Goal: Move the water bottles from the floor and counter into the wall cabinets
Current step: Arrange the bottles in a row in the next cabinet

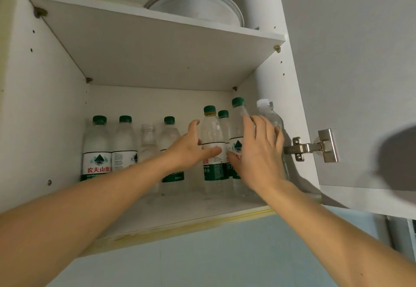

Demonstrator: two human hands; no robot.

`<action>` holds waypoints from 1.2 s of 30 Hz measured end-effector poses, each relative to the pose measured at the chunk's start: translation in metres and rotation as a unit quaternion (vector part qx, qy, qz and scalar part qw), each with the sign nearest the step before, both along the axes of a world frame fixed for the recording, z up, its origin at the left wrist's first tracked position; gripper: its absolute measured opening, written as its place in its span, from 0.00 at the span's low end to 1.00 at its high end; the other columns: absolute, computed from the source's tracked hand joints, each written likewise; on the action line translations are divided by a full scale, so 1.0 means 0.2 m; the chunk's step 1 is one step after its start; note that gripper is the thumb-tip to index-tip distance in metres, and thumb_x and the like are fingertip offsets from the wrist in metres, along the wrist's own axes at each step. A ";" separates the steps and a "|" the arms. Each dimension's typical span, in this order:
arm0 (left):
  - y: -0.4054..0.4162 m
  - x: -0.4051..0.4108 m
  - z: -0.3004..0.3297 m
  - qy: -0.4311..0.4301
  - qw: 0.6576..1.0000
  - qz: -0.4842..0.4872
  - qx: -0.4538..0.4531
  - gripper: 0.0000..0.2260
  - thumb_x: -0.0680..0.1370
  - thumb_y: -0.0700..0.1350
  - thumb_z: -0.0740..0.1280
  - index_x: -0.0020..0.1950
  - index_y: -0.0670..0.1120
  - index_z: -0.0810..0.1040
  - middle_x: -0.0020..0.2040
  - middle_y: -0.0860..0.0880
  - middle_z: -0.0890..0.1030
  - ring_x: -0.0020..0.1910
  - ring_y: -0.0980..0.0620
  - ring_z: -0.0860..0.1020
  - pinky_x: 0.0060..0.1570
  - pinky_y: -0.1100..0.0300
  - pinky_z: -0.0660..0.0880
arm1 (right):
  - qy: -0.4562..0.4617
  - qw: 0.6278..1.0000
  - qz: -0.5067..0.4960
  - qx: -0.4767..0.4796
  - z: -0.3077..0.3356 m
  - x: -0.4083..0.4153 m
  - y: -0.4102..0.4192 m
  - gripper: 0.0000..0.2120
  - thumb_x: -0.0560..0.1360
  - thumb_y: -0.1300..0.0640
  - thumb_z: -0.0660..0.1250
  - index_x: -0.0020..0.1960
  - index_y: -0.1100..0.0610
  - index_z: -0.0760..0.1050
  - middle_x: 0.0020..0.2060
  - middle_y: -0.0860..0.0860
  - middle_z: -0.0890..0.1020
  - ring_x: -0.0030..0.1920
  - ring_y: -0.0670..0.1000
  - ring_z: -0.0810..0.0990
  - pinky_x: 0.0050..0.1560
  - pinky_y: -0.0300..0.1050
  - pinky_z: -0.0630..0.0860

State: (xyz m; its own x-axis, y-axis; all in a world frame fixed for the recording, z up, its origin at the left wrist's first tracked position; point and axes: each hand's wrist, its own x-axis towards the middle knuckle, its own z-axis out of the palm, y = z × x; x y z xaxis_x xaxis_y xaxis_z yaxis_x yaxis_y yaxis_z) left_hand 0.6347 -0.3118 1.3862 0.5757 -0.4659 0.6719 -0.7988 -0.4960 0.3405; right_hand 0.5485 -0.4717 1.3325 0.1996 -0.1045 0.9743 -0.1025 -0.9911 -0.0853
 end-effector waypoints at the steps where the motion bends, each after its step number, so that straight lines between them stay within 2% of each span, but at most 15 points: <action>1: -0.04 0.01 0.01 0.018 1.000 -0.009 -0.011 0.49 0.73 0.60 0.74 0.81 0.54 0.42 0.71 0.43 0.74 0.61 0.47 0.78 0.58 0.54 0.75 | 0.000 1.000 0.002 0.000 0.00 0.00 0.00 0.45 0.73 0.44 0.73 0.80 0.57 0.53 0.74 0.55 0.64 0.77 0.56 0.58 0.76 0.63 0.55; 3: -0.10 0.03 0.03 0.056 0.997 -0.027 -0.039 0.51 0.72 0.56 0.77 0.81 0.53 0.42 0.70 0.43 0.75 0.62 0.46 0.78 0.59 0.53 0.77 | -0.002 1.000 0.001 0.000 0.00 0.00 0.00 0.43 0.74 0.44 0.72 0.80 0.57 0.54 0.74 0.55 0.64 0.77 0.56 0.57 0.76 0.62 0.55; 5: -0.15 0.06 0.05 0.079 0.995 -0.019 -0.060 0.48 0.71 0.52 0.79 0.79 0.52 0.48 0.65 0.44 0.77 0.58 0.45 0.80 0.55 0.50 0.80 | -0.006 1.000 -0.001 0.000 0.00 0.00 0.00 0.43 0.74 0.44 0.72 0.79 0.57 0.56 0.74 0.55 0.64 0.77 0.56 0.58 0.76 0.61 0.55; 8: -0.16 0.12 0.07 0.083 0.995 0.018 -0.054 0.46 0.71 0.49 0.79 0.79 0.52 0.52 0.60 0.46 0.77 0.50 0.49 0.80 0.41 0.57 0.79 | -0.010 1.000 0.003 -0.001 0.00 0.00 0.00 0.43 0.72 0.44 0.74 0.78 0.57 0.57 0.74 0.55 0.65 0.77 0.56 0.58 0.76 0.61 0.56; 10: -0.11 0.16 0.07 0.063 0.996 0.042 -0.041 0.46 0.71 0.50 0.79 0.79 0.51 0.53 0.60 0.46 0.77 0.47 0.53 0.78 0.39 0.61 0.76 | -0.010 1.000 0.001 -0.002 0.00 0.00 0.00 0.44 0.71 0.44 0.75 0.78 0.57 0.57 0.73 0.56 0.65 0.77 0.57 0.58 0.75 0.62 0.56; 11: -0.08 0.17 0.06 0.041 0.997 0.065 -0.032 0.45 0.71 0.51 0.79 0.79 0.50 0.54 0.61 0.45 0.77 0.48 0.52 0.78 0.41 0.60 0.76 | -0.011 1.000 0.001 -0.003 -0.01 0.00 0.00 0.44 0.71 0.44 0.75 0.78 0.57 0.58 0.73 0.56 0.66 0.77 0.57 0.59 0.75 0.62 0.57; 13: -0.04 0.20 0.05 -0.036 0.989 0.145 0.009 0.43 0.71 0.55 0.78 0.77 0.47 0.56 0.64 0.43 0.76 0.58 0.45 0.75 0.53 0.51 0.76 | -0.014 1.000 0.000 -0.002 -0.01 0.01 0.00 0.43 0.71 0.45 0.76 0.77 0.57 0.59 0.73 0.56 0.66 0.77 0.58 0.59 0.75 0.63 0.57; 15: -0.01 0.22 0.03 -0.106 0.967 0.227 0.055 0.42 0.71 0.61 0.76 0.75 0.45 0.59 0.68 0.41 0.74 0.67 0.40 0.69 0.63 0.45 0.69 | -0.018 1.000 -0.002 -0.001 -0.01 0.01 0.00 0.42 0.71 0.46 0.76 0.76 0.57 0.60 0.72 0.56 0.67 0.76 0.58 0.60 0.74 0.63 0.58; 17: -0.02 0.22 0.03 -0.120 0.955 0.263 0.072 0.43 0.71 0.63 0.74 0.76 0.44 0.58 0.71 0.40 0.71 0.71 0.37 0.64 0.66 0.44 0.65 | -0.018 1.000 -0.004 0.002 -0.01 0.01 0.00 0.42 0.70 0.45 0.76 0.76 0.57 0.60 0.72 0.56 0.67 0.76 0.58 0.60 0.74 0.63 0.58; 24: -0.06 0.23 -0.01 -0.175 0.933 0.306 0.069 0.45 0.70 0.65 0.72 0.76 0.46 0.53 0.66 0.40 0.73 0.65 0.38 0.67 0.62 0.45 0.64 | -0.025 1.000 -0.013 -0.003 -0.01 0.02 0.00 0.41 0.70 0.47 0.77 0.76 0.58 0.62 0.71 0.58 0.69 0.74 0.59 0.63 0.72 0.63 0.61; 27: -0.06 0.24 -0.02 -0.181 0.932 0.308 0.061 0.45 0.70 0.65 0.72 0.76 0.46 0.53 0.67 0.40 0.72 0.66 0.38 0.66 0.63 0.45 0.64 | -0.054 0.998 -0.034 -0.014 -0.01 0.02 0.00 0.41 0.68 0.46 0.78 0.73 0.58 0.65 0.64 0.59 0.72 0.65 0.61 0.68 0.63 0.59 0.68; 29: -0.06 0.24 -0.02 -0.174 0.936 0.302 0.050 0.45 0.70 0.64 0.73 0.76 0.46 0.53 0.67 0.40 0.71 0.66 0.38 0.65 0.63 0.46 0.64 | -0.065 0.996 -0.061 -0.007 -0.01 0.02 0.00 0.42 0.66 0.41 0.78 0.71 0.58 0.66 0.58 0.60 0.74 0.58 0.61 0.70 0.54 0.55 0.68; 31: -0.06 0.24 -0.02 -0.168 0.939 0.297 0.040 0.46 0.70 0.64 0.73 0.77 0.46 0.52 0.67 0.40 0.71 0.67 0.38 0.66 0.63 0.46 0.64 | -0.048 0.994 -0.100 0.006 -0.02 0.01 0.00 0.46 0.64 0.34 0.77 0.71 0.59 0.66 0.54 0.59 0.76 0.53 0.60 0.71 0.50 0.53 0.67; 34: -0.05 0.24 -0.01 -0.165 0.940 0.297 0.031 0.47 0.69 0.63 0.74 0.76 0.46 0.53 0.68 0.39 0.71 0.66 0.38 0.66 0.62 0.46 0.64 | 0.017 0.985 -0.170 0.005 -0.01 -0.01 0.02 0.56 0.64 0.26 0.70 0.77 0.61 0.58 0.55 0.59 0.76 0.55 0.60 0.72 0.53 0.52 0.66; 36: -0.05 0.25 -0.01 -0.166 0.940 0.297 0.032 0.48 0.69 0.64 0.74 0.77 0.46 0.52 0.68 0.39 0.71 0.67 0.37 0.66 0.62 0.45 0.64 | 0.057 0.976 -0.210 -0.015 0.00 0.00 0.04 0.59 0.66 0.26 0.68 0.79 0.61 0.49 0.55 0.59 0.77 0.56 0.60 0.72 0.56 0.53 0.64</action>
